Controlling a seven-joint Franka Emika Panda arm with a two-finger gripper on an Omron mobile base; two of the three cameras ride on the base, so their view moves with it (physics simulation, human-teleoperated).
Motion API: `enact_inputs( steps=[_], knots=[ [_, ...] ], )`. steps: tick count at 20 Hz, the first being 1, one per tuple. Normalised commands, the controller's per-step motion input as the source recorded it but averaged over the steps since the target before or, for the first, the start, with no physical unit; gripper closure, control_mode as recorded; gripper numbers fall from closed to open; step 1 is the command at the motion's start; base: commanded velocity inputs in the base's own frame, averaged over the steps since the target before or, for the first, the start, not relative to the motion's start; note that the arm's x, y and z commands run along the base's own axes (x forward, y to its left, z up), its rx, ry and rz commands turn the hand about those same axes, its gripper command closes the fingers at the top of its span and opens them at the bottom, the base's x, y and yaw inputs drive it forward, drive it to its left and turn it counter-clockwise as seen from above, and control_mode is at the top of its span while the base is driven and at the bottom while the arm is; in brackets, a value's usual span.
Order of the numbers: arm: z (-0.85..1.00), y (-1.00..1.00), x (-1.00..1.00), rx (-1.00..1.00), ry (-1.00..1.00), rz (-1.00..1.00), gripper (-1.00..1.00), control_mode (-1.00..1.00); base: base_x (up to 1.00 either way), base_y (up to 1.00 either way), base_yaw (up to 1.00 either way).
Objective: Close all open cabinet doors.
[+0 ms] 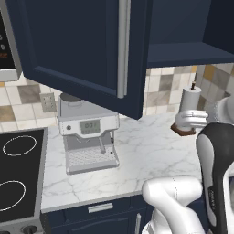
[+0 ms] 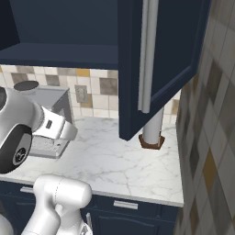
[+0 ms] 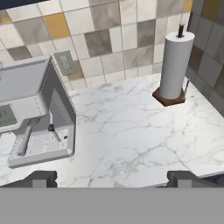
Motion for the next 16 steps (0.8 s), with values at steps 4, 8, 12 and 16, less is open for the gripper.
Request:
enact_inputs(
  steps=[4, 8, 12, 16],
  knots=[
    [0.15, 0.04, -0.37, 0.01, 0.0, 0.05, -1.0, -1.0, 0.0, 0.0, 0.0],
    [0.16, 0.04, -0.34, 0.02, -0.03, 0.09, -1.0, -1.0, 0.0, 0.0, 0.0],
    [0.16, 0.06, -0.24, 0.01, 0.0, 0.07, -1.0, -1.0, 0.0, 0.0, 0.0],
    [0.18, 0.12, -0.09, 0.0, 0.0, 0.03, -1.0, -1.0, 0.0, 0.0, 0.0]
  ],
)
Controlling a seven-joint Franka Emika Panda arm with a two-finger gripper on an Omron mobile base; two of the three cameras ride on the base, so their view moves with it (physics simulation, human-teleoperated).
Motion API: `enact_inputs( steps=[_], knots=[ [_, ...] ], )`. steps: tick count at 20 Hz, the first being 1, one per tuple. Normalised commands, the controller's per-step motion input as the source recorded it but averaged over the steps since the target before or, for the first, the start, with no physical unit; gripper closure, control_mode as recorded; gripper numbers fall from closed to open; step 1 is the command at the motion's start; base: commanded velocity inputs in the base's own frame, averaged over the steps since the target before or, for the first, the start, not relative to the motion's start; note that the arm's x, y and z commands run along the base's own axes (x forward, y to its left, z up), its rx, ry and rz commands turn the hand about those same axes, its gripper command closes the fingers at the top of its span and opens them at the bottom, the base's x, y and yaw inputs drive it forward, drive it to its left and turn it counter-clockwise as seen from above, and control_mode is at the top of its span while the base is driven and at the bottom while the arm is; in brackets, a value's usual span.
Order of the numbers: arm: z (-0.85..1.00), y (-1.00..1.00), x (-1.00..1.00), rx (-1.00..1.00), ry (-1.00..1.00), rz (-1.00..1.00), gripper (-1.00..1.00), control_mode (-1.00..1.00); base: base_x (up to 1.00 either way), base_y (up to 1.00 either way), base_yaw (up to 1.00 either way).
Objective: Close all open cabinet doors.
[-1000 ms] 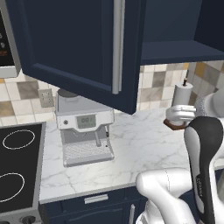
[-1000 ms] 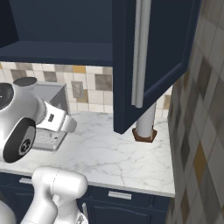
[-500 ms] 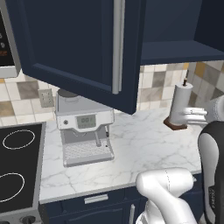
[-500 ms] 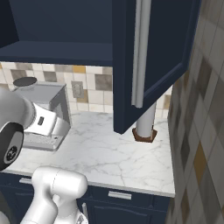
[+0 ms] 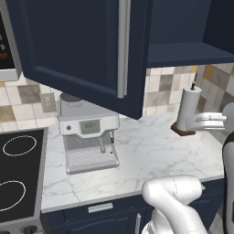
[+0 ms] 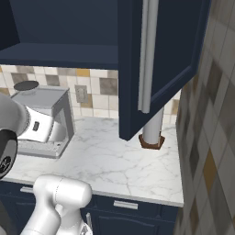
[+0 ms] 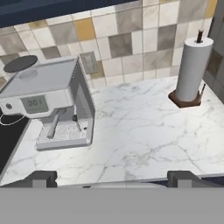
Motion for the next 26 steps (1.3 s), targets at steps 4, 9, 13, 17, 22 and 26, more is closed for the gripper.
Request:
enact_inputs(
  steps=[4, 9, 13, 17, 22, 26],
  knots=[
    [0.16, 0.17, -0.27, 0.01, 0.0, 0.0, -1.0, -1.0, 0.0, 0.0, 0.0],
    [0.04, 0.19, -0.38, 0.08, 0.0, 0.0, -1.0, -1.0, 0.0, 0.0, 0.0],
    [0.0, 0.24, -0.35, 0.16, 0.0, 0.0, -1.0, -1.0, 0.0, 0.0, 0.0],
    [-0.02, 0.3, -0.16, 0.16, 0.07, 0.0, -1.0, -1.0, 0.0, 0.0, 0.0],
    [0.0, 0.37, -0.04, 0.17, 0.17, 0.0, -1.0, -1.0, 0.0, 0.0, 0.0],
    [-0.02, 0.4, -0.01, 0.14, 0.24, 0.0, -1.0, -1.0, 0.0, 0.0, 0.0]
  ],
)
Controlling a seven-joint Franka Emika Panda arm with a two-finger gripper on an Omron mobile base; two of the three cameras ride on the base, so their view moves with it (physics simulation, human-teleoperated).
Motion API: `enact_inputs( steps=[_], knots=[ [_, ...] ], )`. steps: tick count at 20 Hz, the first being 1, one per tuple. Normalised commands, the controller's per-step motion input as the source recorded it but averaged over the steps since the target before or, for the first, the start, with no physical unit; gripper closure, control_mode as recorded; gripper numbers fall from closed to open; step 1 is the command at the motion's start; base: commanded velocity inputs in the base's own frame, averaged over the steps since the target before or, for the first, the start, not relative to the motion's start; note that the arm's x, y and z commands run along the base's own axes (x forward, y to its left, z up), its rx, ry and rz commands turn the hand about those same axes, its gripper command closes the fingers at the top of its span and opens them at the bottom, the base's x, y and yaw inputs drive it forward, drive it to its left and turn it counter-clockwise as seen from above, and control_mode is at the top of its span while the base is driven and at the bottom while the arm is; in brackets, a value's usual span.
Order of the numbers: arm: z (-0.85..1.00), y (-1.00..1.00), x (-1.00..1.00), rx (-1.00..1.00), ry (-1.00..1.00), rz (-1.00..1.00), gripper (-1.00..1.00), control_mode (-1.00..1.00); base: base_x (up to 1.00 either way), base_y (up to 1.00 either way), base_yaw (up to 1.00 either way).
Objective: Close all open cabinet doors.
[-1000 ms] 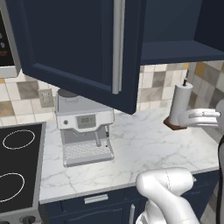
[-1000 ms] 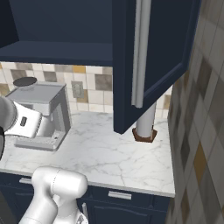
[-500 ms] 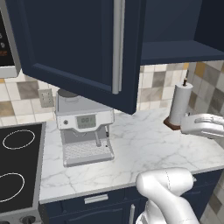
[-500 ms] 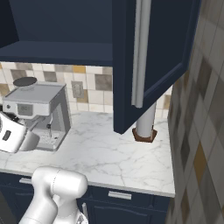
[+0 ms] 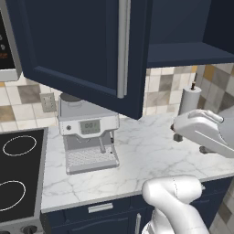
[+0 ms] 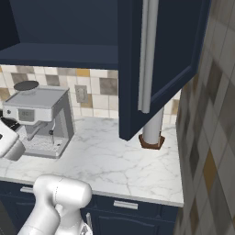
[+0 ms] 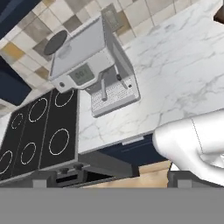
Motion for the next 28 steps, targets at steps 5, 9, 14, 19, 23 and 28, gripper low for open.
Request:
enact_inputs(
  steps=[5, 9, 14, 19, 23, 28],
  knots=[
    [-0.09, 0.42, -0.02, 0.16, 0.11, 0.0, -1.0, -1.0, 0.0, 0.0, 0.0],
    [-0.08, 0.41, -0.05, 0.13, 0.0, 0.02, -1.0, -1.0, 0.0, 0.0, 0.0],
    [-0.01, 0.54, -0.01, 0.11, 0.0, -0.01, -1.0, -1.0, 0.0, 0.0, 0.0],
    [0.11, 0.61, 0.11, 0.02, 0.0, -0.12, -1.0, -1.0, 0.0, 0.0, 0.0],
    [0.2, 0.5, 0.11, 0.05, 0.05, -0.12, -1.0, -1.0, 0.0, 0.0, 0.0],
    [0.22, 0.46, 0.18, 0.05, 0.0, -0.14, -1.0, -1.0, 0.0, 0.0, 0.0]
  ],
)
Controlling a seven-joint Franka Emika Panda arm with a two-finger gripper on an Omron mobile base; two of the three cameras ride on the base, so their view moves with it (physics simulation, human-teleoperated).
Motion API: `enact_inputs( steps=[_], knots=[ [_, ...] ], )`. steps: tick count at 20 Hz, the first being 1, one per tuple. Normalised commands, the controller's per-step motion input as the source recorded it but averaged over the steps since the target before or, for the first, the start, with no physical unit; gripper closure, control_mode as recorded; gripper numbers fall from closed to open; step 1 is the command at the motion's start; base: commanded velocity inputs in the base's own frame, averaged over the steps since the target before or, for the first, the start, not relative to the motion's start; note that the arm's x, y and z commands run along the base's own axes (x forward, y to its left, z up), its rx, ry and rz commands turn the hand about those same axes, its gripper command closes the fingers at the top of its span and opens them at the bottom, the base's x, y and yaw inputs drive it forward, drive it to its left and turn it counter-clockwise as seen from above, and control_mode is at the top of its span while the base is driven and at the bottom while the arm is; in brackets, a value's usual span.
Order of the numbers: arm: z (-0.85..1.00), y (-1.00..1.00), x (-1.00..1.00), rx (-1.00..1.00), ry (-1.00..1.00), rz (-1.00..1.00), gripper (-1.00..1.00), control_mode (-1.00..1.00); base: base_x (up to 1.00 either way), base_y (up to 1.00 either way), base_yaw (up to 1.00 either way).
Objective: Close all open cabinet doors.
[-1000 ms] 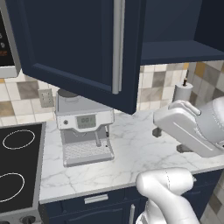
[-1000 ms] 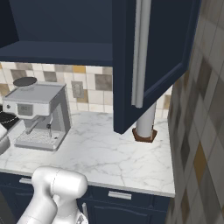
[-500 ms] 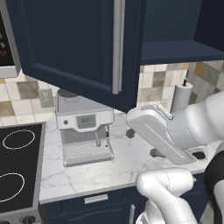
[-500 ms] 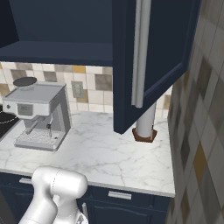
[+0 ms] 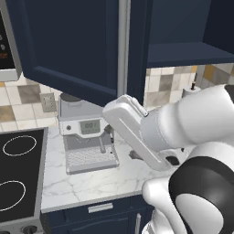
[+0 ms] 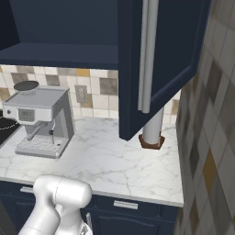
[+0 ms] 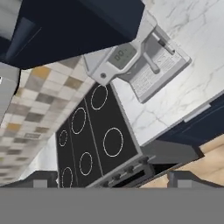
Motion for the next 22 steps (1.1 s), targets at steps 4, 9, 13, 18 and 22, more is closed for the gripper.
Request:
enact_inputs(
  steps=[4, 9, 13, 18, 22],
  knots=[
    [0.19, 0.33, 0.26, 0.01, 0.0, -0.16, -1.0, -1.0, 0.0, 0.0, 0.0],
    [0.21, 0.36, 0.24, 0.0, -0.03, -0.14, -1.0, -1.0, 0.0, 0.0, 0.0],
    [0.25, 0.23, 0.23, 0.02, -0.05, -0.13, -1.0, -1.0, 0.0, 0.0, 0.0],
    [0.18, 0.1, 0.28, 0.04, -0.11, -0.09, -1.0, -1.0, 0.0, 0.0, 0.0],
    [0.15, 0.02, 0.28, 0.05, -0.15, -0.08, -1.0, -1.0, 0.0, 0.0, 0.0]
  ],
)
